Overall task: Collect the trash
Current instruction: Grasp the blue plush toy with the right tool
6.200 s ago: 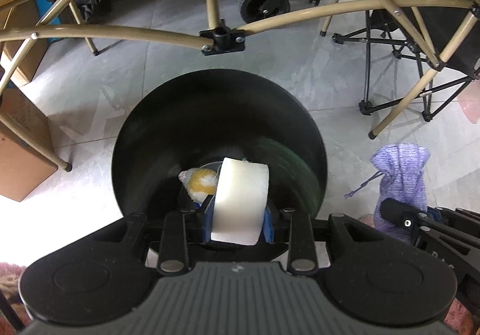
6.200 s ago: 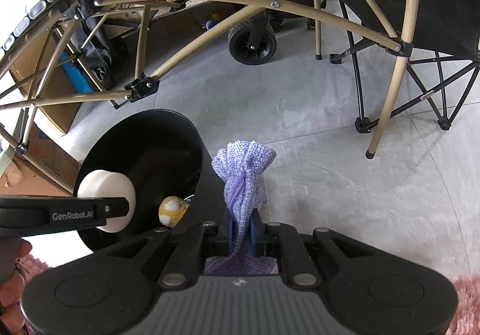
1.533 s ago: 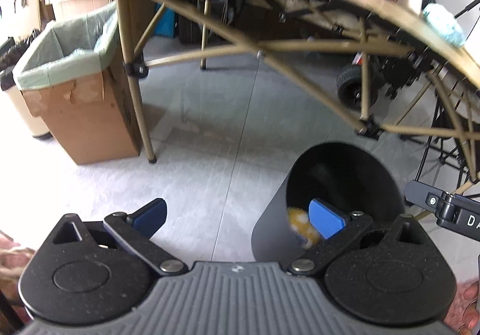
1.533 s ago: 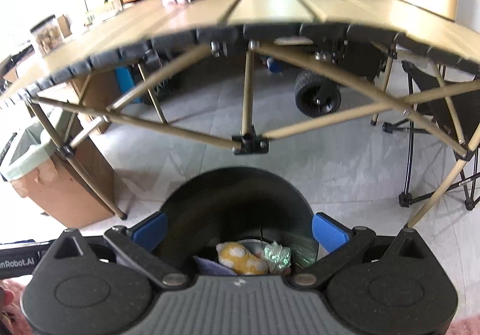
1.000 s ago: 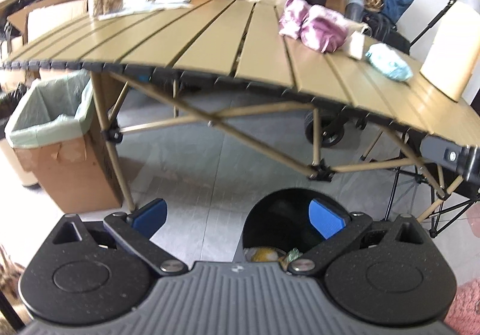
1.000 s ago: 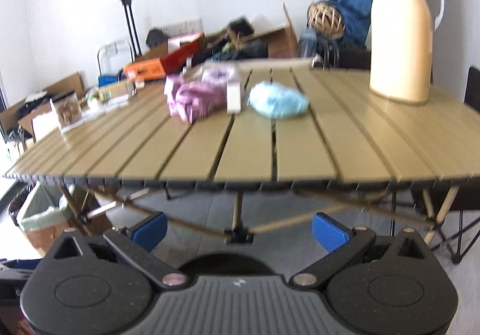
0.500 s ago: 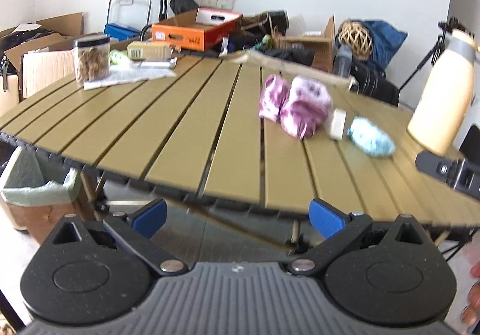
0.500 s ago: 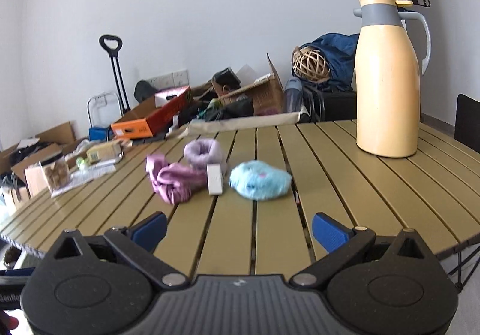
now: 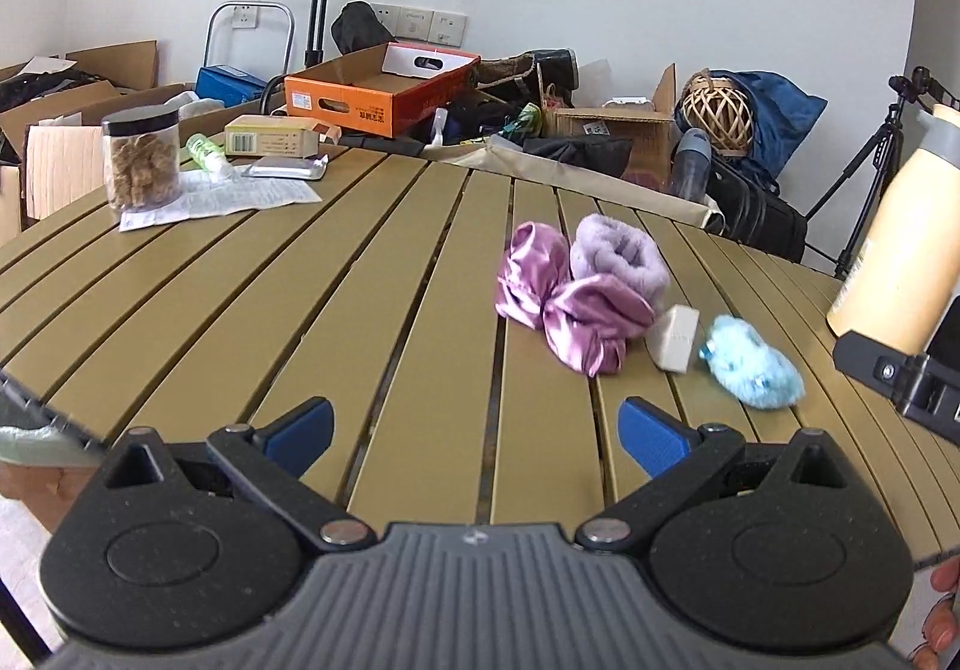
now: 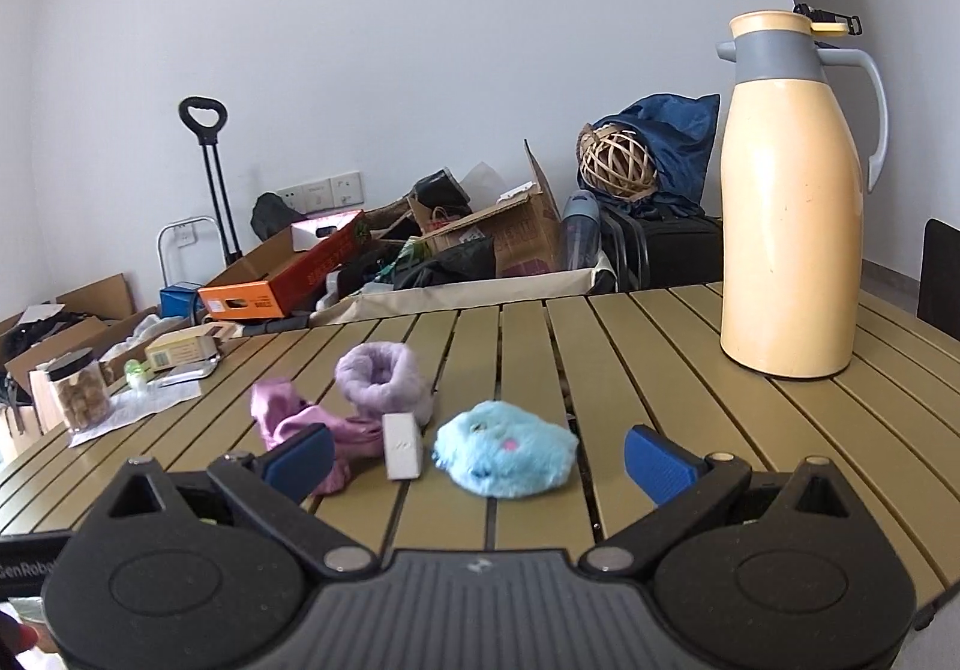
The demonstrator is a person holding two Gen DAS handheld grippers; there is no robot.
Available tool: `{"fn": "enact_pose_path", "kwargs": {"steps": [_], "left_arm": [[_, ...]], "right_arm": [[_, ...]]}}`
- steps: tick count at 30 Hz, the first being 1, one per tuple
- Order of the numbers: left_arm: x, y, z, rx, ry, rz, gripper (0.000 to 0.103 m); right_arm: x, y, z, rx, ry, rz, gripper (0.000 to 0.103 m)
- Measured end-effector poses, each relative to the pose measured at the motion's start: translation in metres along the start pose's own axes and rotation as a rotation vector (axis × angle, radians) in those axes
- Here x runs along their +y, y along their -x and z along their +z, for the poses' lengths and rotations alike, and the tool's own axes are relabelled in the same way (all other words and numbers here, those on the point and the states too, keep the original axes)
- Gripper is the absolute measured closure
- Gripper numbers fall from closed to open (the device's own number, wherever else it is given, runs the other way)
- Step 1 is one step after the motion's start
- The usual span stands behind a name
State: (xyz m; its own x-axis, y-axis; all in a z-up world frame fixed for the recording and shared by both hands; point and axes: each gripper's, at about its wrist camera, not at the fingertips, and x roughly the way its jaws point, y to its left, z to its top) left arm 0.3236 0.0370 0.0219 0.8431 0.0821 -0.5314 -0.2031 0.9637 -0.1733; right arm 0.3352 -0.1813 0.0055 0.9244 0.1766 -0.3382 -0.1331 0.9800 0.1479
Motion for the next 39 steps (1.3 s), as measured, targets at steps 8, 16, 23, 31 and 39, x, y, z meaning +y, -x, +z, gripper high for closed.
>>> {"fn": "enact_pose_path", "kwargs": {"steps": [8, 16, 23, 31, 39], "left_arm": [[-0.014, -0.027, 0.029, -0.026, -0.018, 0.000, 0.000], [-0.014, -0.059, 0.048, -0.004, 0.004, -0.002, 0.000], [-0.011, -0.083, 0.062, -0.003, -0.019, 0.010, 0.000], [-0.003, -0.095, 0.067, 0.012, 0.008, 0.004, 0.000], [-0.005, -0.097, 0.068, 0.018, 0.019, 0.000, 0.000]], "right_arm": [[-0.010, -0.043, 0.010, 0.028, -0.045, -0.031, 0.000], [-0.012, -0.092, 0.012, 0.098, -0.092, -0.064, 0.000], [-0.008, -0.125, 0.009, 0.184, -0.100, -0.123, 0.000], [0.001, -0.140, 0.001, 0.248, -0.060, -0.138, 0.000], [-0.001, -0.143, 0.001, 0.268, -0.064, -0.106, 0.010]]}}
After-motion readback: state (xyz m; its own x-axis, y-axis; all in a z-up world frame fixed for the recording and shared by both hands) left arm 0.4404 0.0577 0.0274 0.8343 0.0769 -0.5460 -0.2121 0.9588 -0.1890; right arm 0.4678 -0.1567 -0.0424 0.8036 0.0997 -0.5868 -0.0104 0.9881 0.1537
